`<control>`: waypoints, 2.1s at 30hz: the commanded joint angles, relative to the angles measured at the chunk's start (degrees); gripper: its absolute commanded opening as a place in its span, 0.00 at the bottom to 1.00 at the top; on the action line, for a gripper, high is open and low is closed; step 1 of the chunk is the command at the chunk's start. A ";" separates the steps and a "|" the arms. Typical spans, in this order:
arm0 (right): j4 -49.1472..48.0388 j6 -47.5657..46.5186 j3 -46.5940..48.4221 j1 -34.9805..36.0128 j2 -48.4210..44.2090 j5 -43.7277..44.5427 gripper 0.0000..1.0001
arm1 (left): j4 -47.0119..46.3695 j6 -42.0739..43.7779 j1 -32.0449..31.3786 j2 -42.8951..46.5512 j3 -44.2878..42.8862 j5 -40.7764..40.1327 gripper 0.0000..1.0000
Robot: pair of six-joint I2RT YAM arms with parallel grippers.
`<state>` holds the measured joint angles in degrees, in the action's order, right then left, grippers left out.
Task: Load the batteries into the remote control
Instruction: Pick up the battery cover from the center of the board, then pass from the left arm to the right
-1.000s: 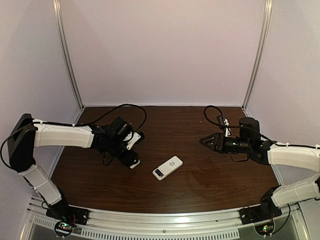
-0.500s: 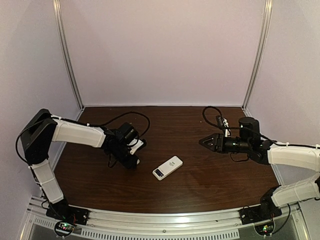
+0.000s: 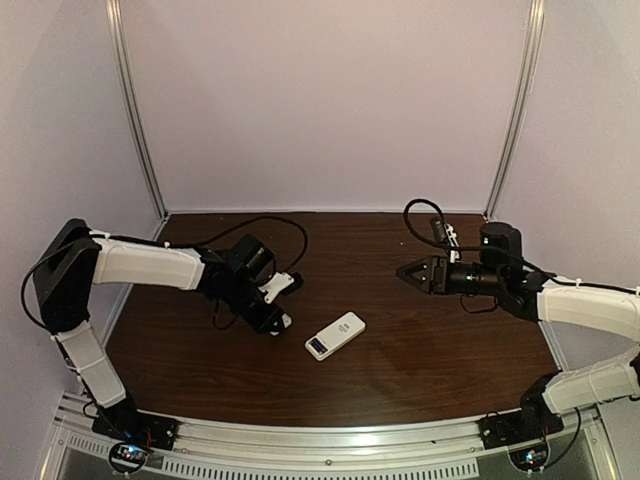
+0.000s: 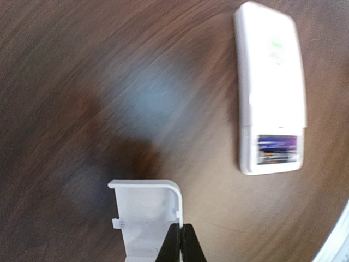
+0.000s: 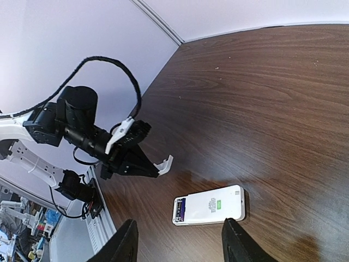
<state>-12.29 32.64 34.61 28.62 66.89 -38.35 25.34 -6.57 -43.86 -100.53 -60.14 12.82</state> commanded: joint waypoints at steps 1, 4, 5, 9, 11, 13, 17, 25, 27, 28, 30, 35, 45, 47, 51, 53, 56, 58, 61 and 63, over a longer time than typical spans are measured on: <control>-0.39 -2.78 2.82 0.35 -1.60 -4.18 0.53 | -7.59 1.21 0.35 10.76 -3.42 22.93 0.00; -5.17 -1.80 2.25 1.24 -3.57 -6.65 0.52 | -13.86 0.01 0.35 15.83 -3.66 36.67 0.00; -6.61 -1.61 2.41 1.90 -4.28 -7.14 0.52 | -15.88 -0.56 0.28 16.99 -3.62 40.85 0.00; -8.10 -3.30 6.62 6.11 -4.23 -10.91 0.52 | -23.87 -4.39 -0.29 20.47 -3.84 51.90 0.00; -8.85 -4.92 8.89 8.59 -4.02 -12.02 0.51 | -27.90 -6.76 -0.99 21.65 -4.29 55.83 0.00; -8.92 -6.51 11.64 10.75 -3.28 -13.52 0.51 | -30.07 -7.99 -2.07 22.24 -5.30 58.52 0.00; -6.05 -11.10 17.22 15.47 -2.17 -14.61 0.51 | -30.07 -8.40 -4.38 22.82 -7.56 60.87 0.00; -3.65 -15.13 22.97 22.35 1.62 -16.61 0.47 | -32.12 -9.82 -5.30 23.49 -8.07 61.58 0.00; -3.25 -15.88 23.53 23.54 2.71 -16.69 0.46 | -33.47 -10.59 -5.59 23.48 -7.71 62.52 0.00; -2.81 -16.44 23.96 24.11 3.27 -16.83 0.46 | -34.90 -11.52 -5.74 23.47 -7.25 62.82 0.00; -2.01 -17.61 24.89 25.25 4.17 -16.85 0.46 | -37.13 -13.35 -6.05 23.41 -6.72 63.44 0.00; 0.93 -20.89 27.10 27.19 5.58 -15.65 0.45 | -39.93 -15.45 -7.13 22.87 -6.50 64.43 0.00; 2.96 -24.01 30.58 30.36 6.31 -14.17 0.36 | -43.82 -18.44 -7.63 21.95 -5.94 64.83 0.00; 4.05 -24.69 31.05 31.08 6.15 -13.95 0.34 | -44.09 -18.54 -7.60 21.93 -5.80 64.88 0.00; 4.94 -25.00 31.84 32.21 5.92 -13.78 0.28 | -45.00 -18.92 -7.65 22.04 -5.14 64.96 0.00; 5.42 -25.19 32.19 32.64 5.80 -13.41 0.24 | -45.99 -19.60 -7.64 21.96 -4.79 65.09 0.00; 6.04 -25.43 32.76 33.03 6.09 -13.32 0.21 | -47.27 -20.37 -7.64 21.70 -4.55 65.26 0.00; 5.86 -25.40 32.95 33.21 6.14 -13.36 0.19 | -48.99 -21.31 -7.61 21.61 -4.32 65.52 0.00; 5.55 -25.29 33.28 33.59 6.31 -13.68 0.17 | -51.85 -23.43 -7.65 21.31 -3.82 66.03 0.00; 5.65 -25.34 33.58 33.86 6.32 -13.72 0.15 | -53.95 -25.03 -7.58 21.01 -3.44 66.34 0.00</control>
<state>-6.17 7.66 65.87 61.08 73.03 -50.98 -22.70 -27.99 -51.66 -78.26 -64.86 79.11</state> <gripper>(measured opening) 0.163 0.024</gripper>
